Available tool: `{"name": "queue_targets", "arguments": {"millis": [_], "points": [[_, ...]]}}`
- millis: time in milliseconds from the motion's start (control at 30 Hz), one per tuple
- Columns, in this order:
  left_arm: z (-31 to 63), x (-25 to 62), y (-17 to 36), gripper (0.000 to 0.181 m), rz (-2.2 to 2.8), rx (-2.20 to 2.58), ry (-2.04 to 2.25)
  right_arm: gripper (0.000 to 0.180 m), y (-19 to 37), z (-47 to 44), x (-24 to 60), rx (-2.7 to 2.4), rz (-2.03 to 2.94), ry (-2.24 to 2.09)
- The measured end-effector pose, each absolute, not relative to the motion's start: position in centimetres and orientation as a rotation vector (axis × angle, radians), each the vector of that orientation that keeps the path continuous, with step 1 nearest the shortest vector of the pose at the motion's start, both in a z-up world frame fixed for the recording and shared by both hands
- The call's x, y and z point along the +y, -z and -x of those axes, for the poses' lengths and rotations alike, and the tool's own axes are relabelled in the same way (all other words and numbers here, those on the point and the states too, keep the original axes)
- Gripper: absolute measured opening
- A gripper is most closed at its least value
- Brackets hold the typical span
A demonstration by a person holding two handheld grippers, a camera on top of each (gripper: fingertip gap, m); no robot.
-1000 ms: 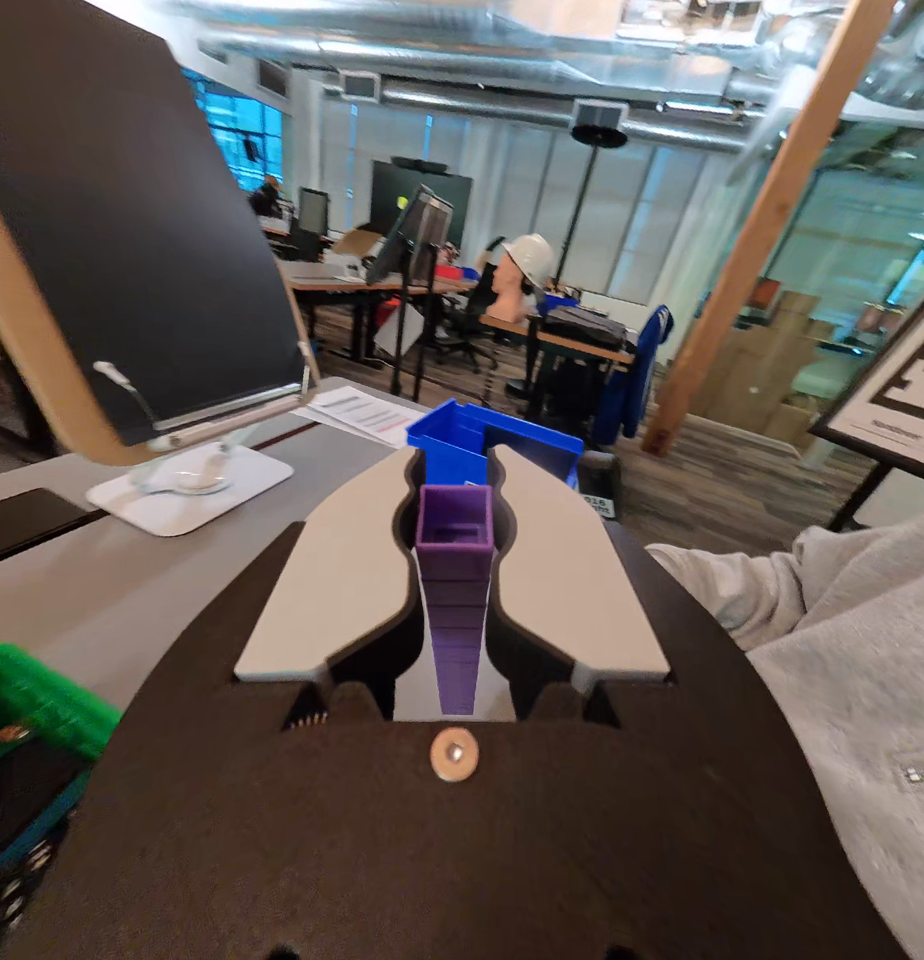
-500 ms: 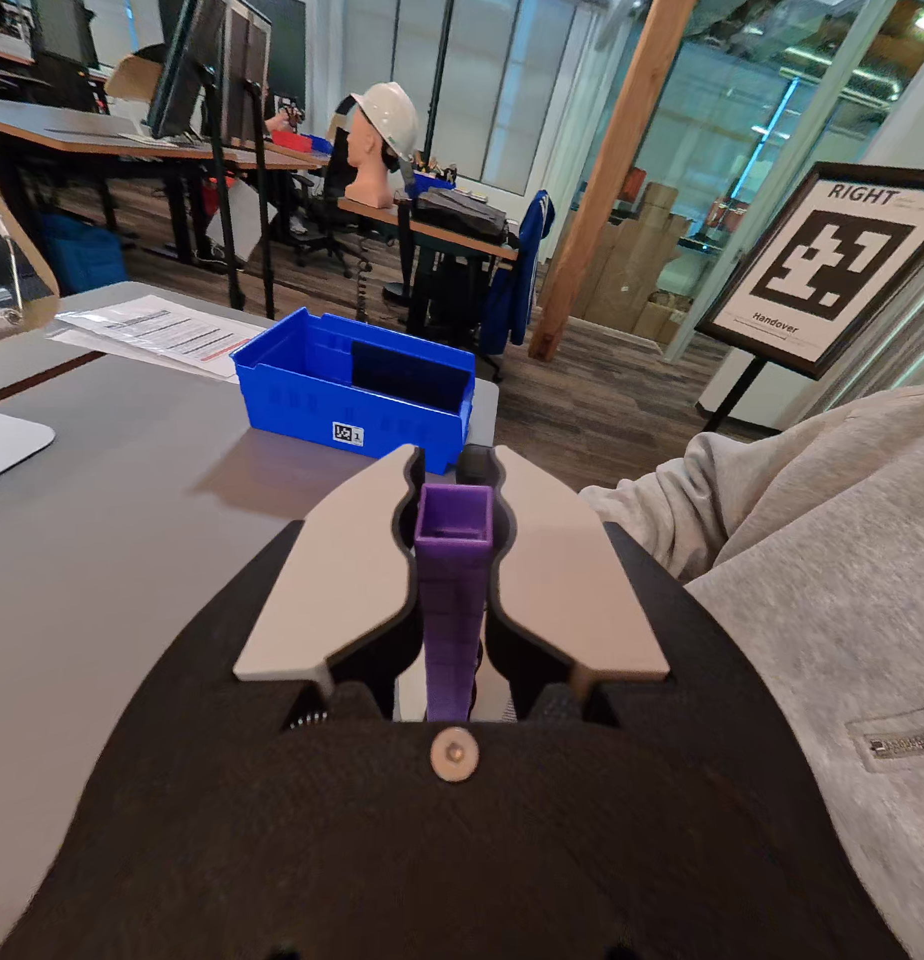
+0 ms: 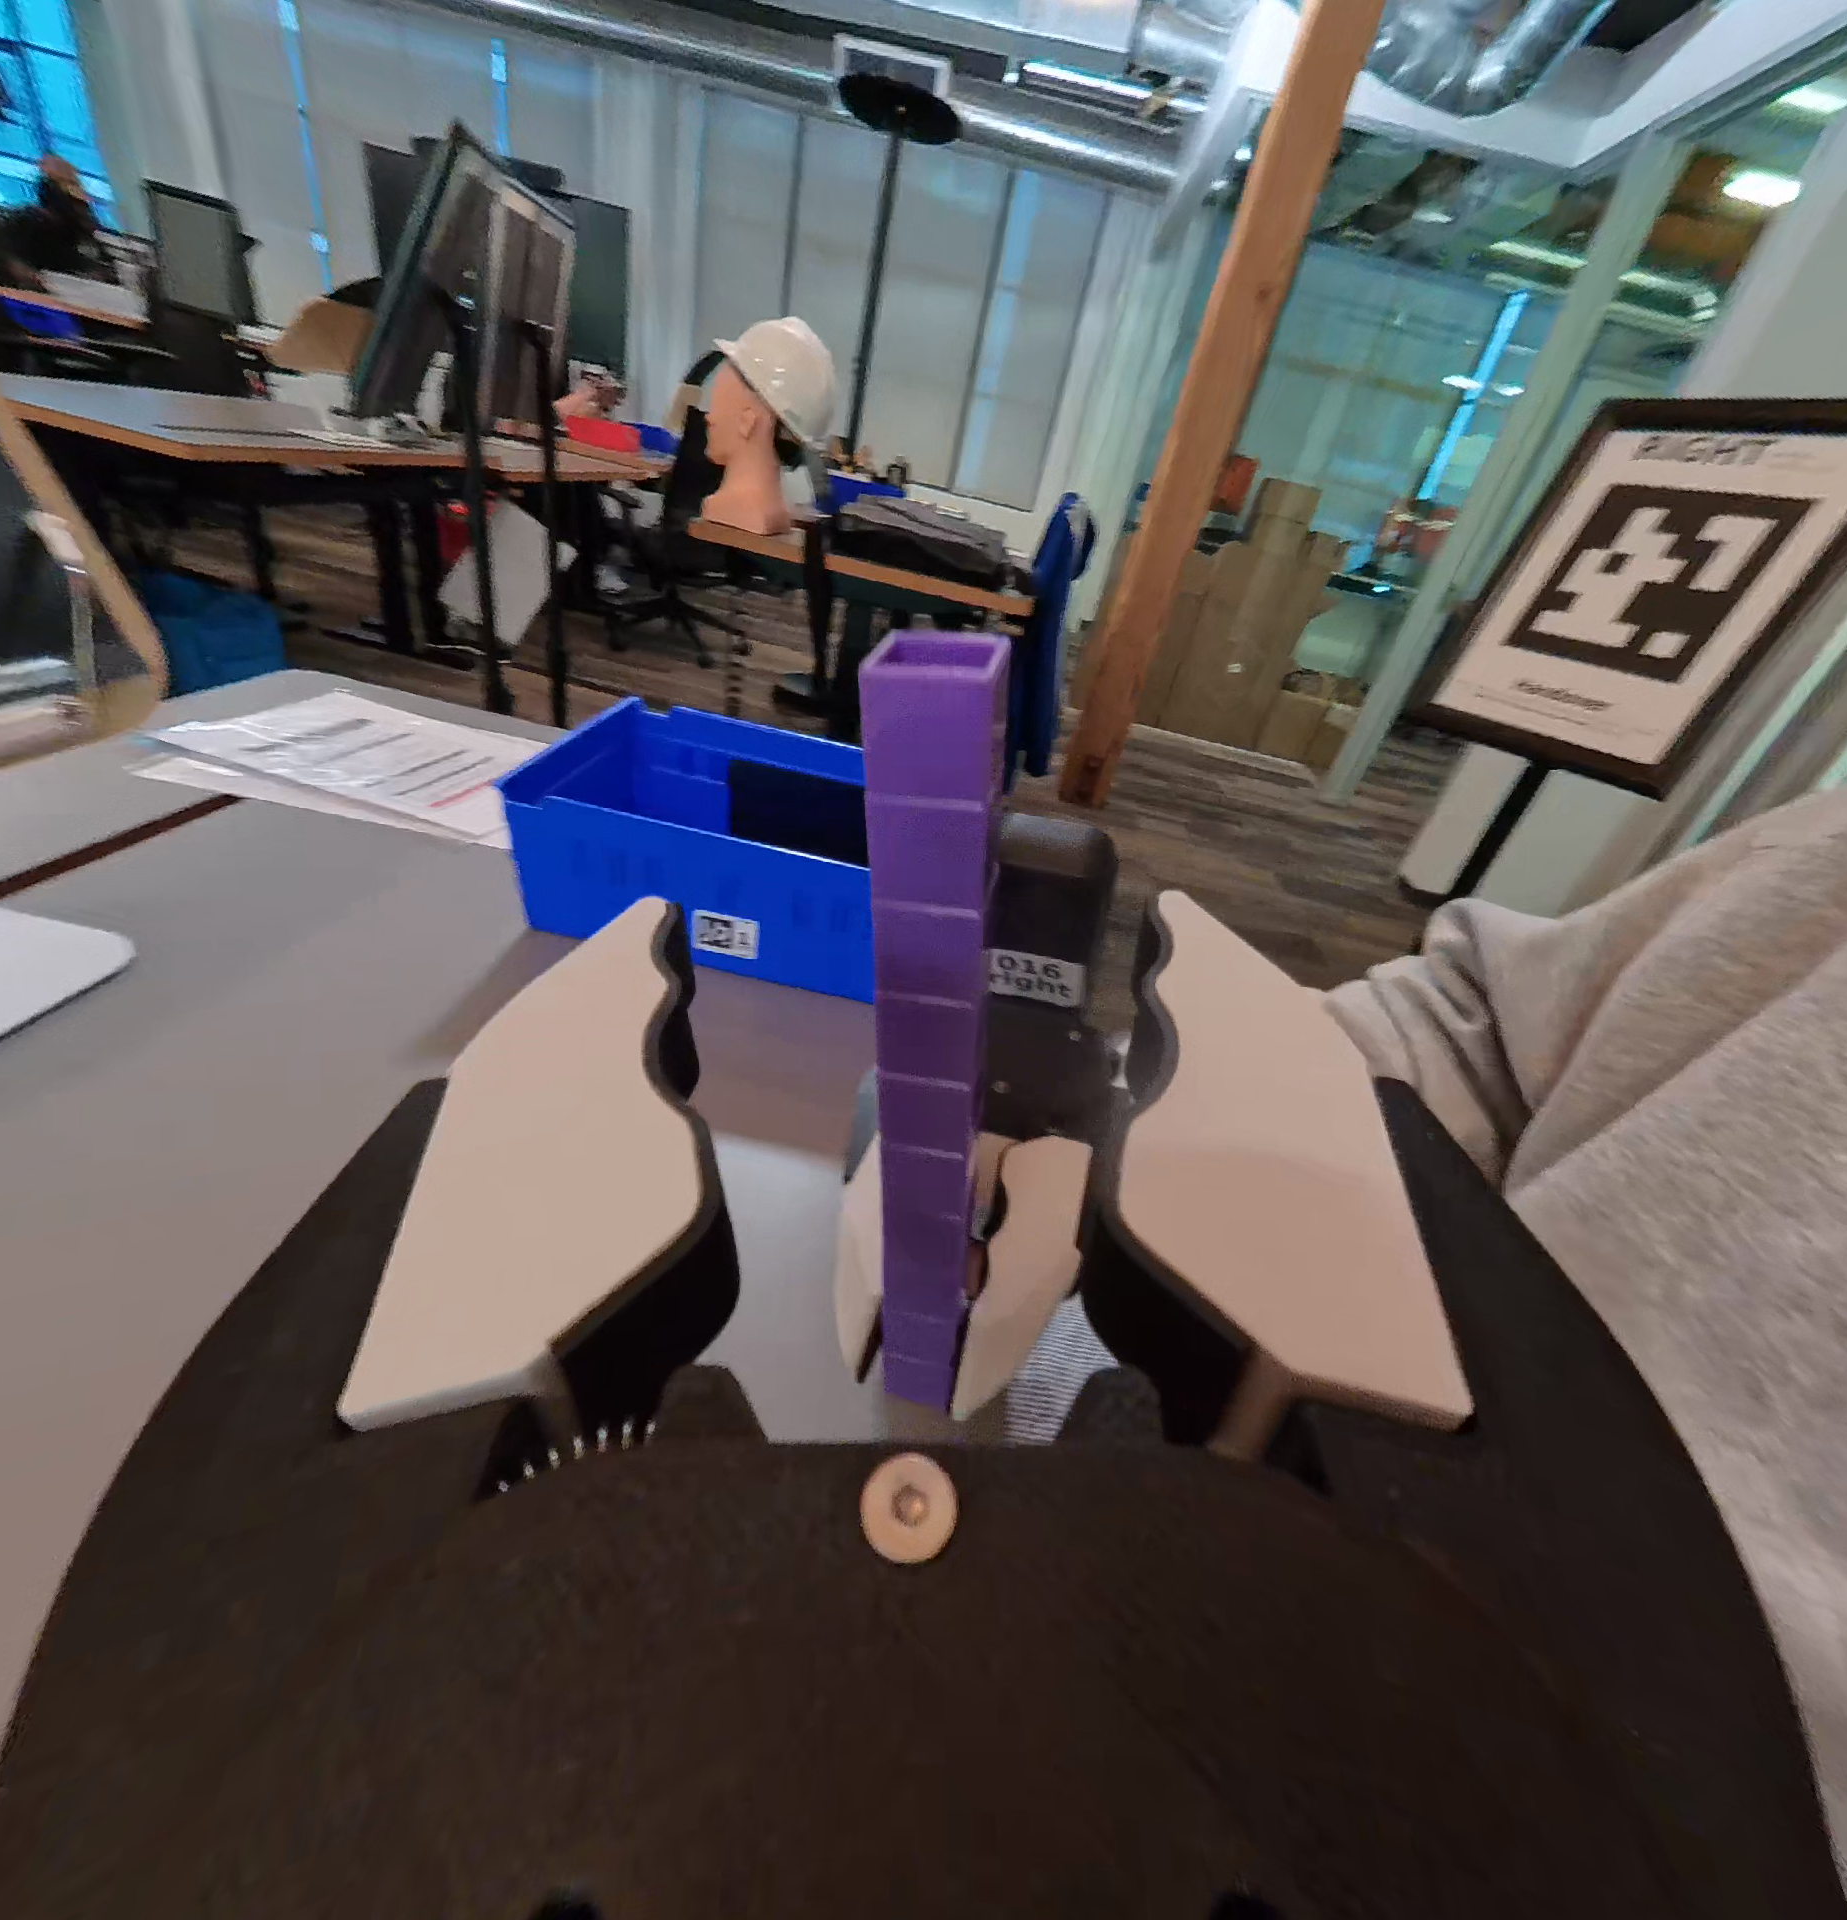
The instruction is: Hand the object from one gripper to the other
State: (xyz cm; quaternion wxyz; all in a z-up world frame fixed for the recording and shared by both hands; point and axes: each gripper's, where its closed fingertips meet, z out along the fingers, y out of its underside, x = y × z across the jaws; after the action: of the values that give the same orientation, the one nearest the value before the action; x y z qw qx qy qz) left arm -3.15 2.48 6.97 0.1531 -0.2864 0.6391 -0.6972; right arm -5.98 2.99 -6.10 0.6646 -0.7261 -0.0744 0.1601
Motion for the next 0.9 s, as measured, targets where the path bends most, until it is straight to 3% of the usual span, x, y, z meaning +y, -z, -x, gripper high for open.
{"name": "queue_targets", "arguments": {"millis": [100, 267, 433, 900], "points": [[3.9, 1.2, -6.6, 0.064, 0.756, 1.870, 2.137, 0.023, 5.9, 5.4, 2.4, -0.149, 1.630, -0.357], [3.7, 0.9, -7.3, 0.053, 0.746, 1.771, 2.226, 0.023, 6.6, 5.8, 2.3, -0.158, 1.669, -0.371], [3.4, 2.1, -7.9, 0.025, 0.761, 1.683, 2.205, 0.023, 7.6, 6.7, 2.6, -0.188, 1.719, -0.380], [4.6, 2.1, -5.7, 0.025, 0.774, 2.039, 1.928, 0.023, 9.0, 6.6, 1.8, -0.241, 1.851, -0.398]]}}
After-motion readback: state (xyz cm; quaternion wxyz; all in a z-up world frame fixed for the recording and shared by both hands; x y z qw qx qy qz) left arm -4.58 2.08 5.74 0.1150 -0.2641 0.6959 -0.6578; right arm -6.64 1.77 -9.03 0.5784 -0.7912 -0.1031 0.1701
